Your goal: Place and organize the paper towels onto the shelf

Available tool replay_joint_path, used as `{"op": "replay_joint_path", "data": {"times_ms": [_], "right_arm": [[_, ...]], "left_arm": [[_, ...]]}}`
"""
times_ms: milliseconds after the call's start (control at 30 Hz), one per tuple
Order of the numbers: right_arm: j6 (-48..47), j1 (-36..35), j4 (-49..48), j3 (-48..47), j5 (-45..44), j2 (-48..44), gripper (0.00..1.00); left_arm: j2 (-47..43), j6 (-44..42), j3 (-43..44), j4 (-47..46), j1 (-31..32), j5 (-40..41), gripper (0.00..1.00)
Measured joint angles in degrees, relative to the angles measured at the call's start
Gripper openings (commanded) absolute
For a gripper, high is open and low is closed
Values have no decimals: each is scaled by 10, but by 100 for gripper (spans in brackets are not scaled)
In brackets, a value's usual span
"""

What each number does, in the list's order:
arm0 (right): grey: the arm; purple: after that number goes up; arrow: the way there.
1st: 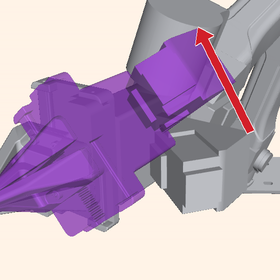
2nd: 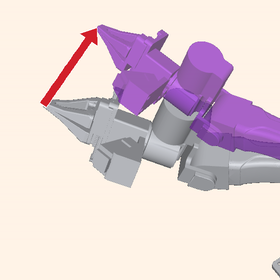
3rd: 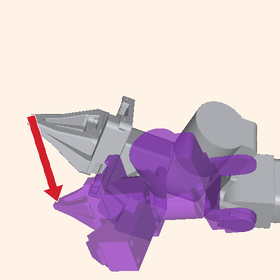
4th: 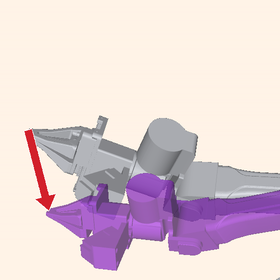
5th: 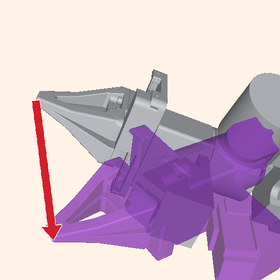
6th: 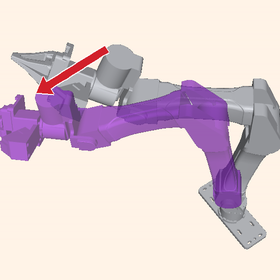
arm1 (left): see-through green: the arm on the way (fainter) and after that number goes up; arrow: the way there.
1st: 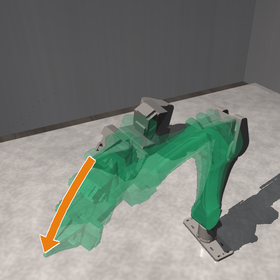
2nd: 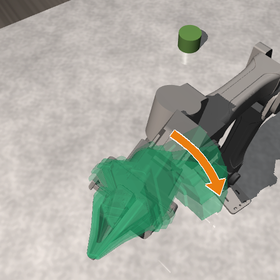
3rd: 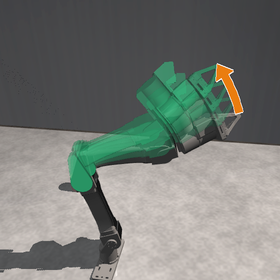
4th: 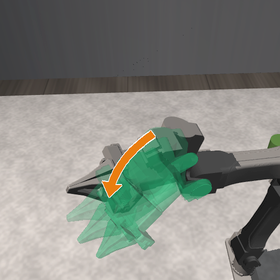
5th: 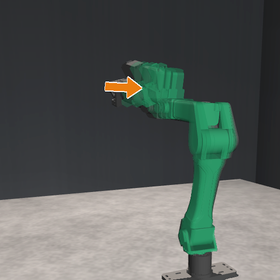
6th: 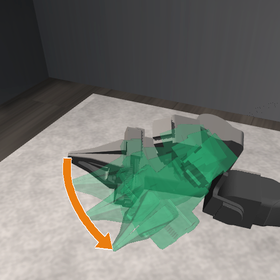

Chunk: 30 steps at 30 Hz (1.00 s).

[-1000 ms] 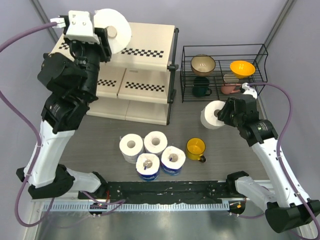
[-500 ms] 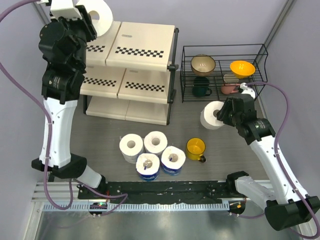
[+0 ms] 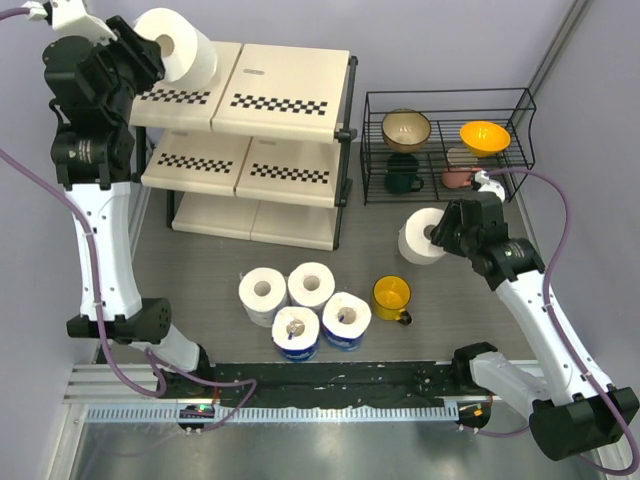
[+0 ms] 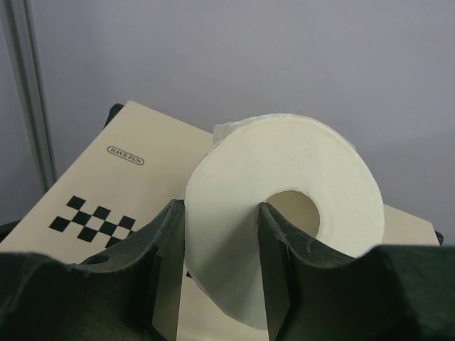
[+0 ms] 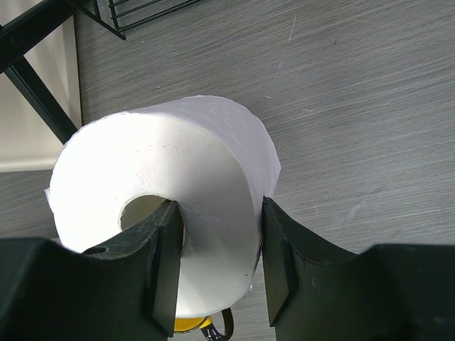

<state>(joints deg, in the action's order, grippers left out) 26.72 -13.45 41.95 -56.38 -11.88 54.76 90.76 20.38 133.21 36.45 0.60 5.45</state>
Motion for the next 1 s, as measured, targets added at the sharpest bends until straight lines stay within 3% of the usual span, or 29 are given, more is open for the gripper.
{"op": "replay_joint_path", "data": {"times_ms": [367, 1000], "right_arm": [[0, 2, -3, 2, 0, 0, 10], [4, 2, -4, 8, 4, -1, 10]], "left_arm": [[19, 47, 0, 16, -26, -63, 21], [-10, 47, 0, 52, -30, -66, 28]]}}
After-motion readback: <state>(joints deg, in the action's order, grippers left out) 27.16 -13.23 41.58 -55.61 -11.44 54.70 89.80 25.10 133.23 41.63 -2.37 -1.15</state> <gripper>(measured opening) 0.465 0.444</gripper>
